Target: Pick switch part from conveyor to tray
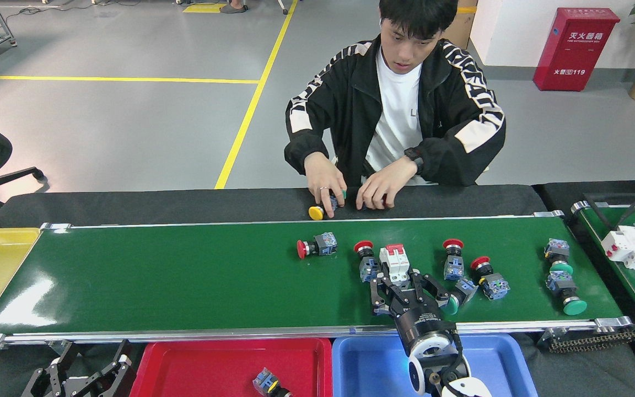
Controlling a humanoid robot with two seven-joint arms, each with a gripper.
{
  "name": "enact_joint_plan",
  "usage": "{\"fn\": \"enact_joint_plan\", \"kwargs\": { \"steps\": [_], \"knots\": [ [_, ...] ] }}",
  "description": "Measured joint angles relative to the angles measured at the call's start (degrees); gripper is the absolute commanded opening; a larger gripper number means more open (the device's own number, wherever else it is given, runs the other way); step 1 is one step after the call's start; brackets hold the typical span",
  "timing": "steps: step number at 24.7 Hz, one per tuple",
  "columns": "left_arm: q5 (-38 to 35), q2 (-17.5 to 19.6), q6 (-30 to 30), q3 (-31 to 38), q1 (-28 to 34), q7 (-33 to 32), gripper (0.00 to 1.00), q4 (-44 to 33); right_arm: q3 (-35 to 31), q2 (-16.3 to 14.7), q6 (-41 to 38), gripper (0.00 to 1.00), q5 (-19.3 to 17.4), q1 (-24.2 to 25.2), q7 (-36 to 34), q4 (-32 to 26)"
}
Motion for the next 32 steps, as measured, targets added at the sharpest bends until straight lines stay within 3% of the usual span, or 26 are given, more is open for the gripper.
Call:
{"fn": "enact_joint_plan", "kwargs": {
  "steps": [4,8,13,15,16,18,19,26,30,32],
  "knots": [
    [-1.4,0.2,-1.0,-5.4,-3.3,0.1,1.0,0.1,-0.2,-2.5,-7.8,0.02,-3.6,4.3,0.3,-7.5],
    [-8.0,-1.0,-0.4,-8.6,-8.2,-0.2,1.0,2.8,-2.2,-10.6,-19.8,0.02,-11.6,9.8,1.8,-10.5],
    [-11.6,-1.8,6.6,-14.1,-16.0,-0.5,1.0,11.9,-11.8,-20.2,-39.3,0.05,-23.3,12.9,2.3,-7.3],
    [-11.8,-1.8,10.1,-16.8,-19.3,-0.9,1.0,16.3,-15.5,-20.6,-43.5,0.11,-25.5,14.1,2.6,-4.9],
    [-11.8,-1.8,12.3,-18.2,-21.3,-1.1,1.0,18.7,-17.0,-20.6,-44.6,0.24,-25.8,14.7,3.0,-3.2],
    [-11.8,-1.8,15.5,-19.8,-24.0,-1.1,1.0,22.4,-18.9,-20.6,-45.8,0.85,-25.8,15.6,3.6,-1.2],
    [-11.8,-1.8,16.4,-20.3,-25.1,-1.1,1.0,23.9,-19.4,-20.6,-46.1,0.99,-25.9,15.7,3.7,-0.8],
    [-11.8,-1.8,19.1,-20.7,-31.0,-0.9,1.0,31.4,-20.5,-20.0,-46.2,0.99,-26.5,15.6,3.8,-0.1],
    [-11.8,-1.9,19.2,-21.0,-34.3,-0.3,1.0,34.0,-21.6,-14.9,-46.2,0.98,-26.0,14.0,4.0,-1.9],
    [-11.8,-2.0,19.2,-22.5,-35.7,0.5,1.0,35.5,-21.6,-12.3,-43.9,0.98,-23.7,12.6,4.9,-3.7]
  ]
}}
